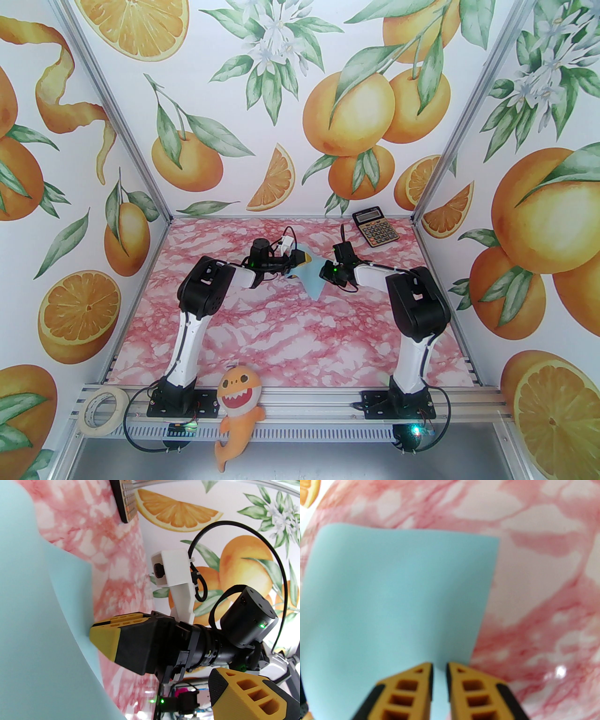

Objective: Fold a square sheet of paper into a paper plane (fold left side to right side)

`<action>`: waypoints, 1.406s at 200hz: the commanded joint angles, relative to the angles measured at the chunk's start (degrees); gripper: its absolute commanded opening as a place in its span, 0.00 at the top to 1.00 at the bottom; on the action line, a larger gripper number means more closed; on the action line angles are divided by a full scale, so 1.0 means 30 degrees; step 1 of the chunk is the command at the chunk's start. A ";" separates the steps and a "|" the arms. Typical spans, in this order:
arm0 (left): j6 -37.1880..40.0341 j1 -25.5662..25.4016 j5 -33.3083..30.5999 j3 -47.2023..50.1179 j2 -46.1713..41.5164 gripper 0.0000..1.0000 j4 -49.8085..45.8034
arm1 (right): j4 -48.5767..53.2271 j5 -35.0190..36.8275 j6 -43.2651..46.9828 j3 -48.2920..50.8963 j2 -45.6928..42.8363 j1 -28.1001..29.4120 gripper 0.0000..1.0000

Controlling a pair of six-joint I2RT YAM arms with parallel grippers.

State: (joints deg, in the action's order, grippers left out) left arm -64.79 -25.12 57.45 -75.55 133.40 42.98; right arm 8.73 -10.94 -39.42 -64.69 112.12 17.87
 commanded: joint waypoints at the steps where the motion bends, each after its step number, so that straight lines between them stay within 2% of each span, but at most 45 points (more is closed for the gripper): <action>1: 0.1384 0.0136 0.0189 -0.0175 -0.1204 0.13 -0.1200 | 0.1398 0.0045 0.0044 0.0702 0.0657 -0.0067 0.80; 46: 0.3583 0.1285 -0.0513 0.0423 -0.1962 0.20 -0.3842 | 0.1511 0.0102 0.0130 0.0687 0.0553 -0.0067 0.80; 62: 0.5271 0.1642 -0.0796 0.0253 -0.2453 0.29 -0.5959 | 0.1483 0.0108 0.0161 0.0732 0.0564 -0.0067 0.80; 98: 0.8445 0.1769 -0.1448 -0.0757 -0.2884 0.30 -1.0272 | 0.1367 -0.0015 0.0080 0.0731 0.0711 -0.0038 0.80; 132: 0.9862 0.1718 -0.2113 -0.1211 -0.3148 0.41 -1.2072 | 0.1308 -0.0157 0.0102 0.0673 0.0773 -0.0038 0.80; 172: 0.9352 0.0887 -0.1243 -0.1793 -0.3038 0.38 -1.1361 | 0.1323 -0.0219 0.0132 0.0560 0.0928 -0.0038 0.80; 211: 0.9411 -0.0021 -0.1140 -0.2246 -0.3065 0.31 -1.1500 | 0.1264 -0.0320 0.0056 0.0501 0.1000 -0.0038 0.80; 281: 0.9469 -0.0271 -0.1078 -0.2192 -0.2750 0.30 -1.1573 | 0.0574 -0.1108 -0.0345 0.0930 0.0309 -0.0233 0.76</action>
State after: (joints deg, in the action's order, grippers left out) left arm -37.47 -26.26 53.12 -80.79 126.72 8.78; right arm 8.27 -11.90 -39.51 -64.60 112.14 17.61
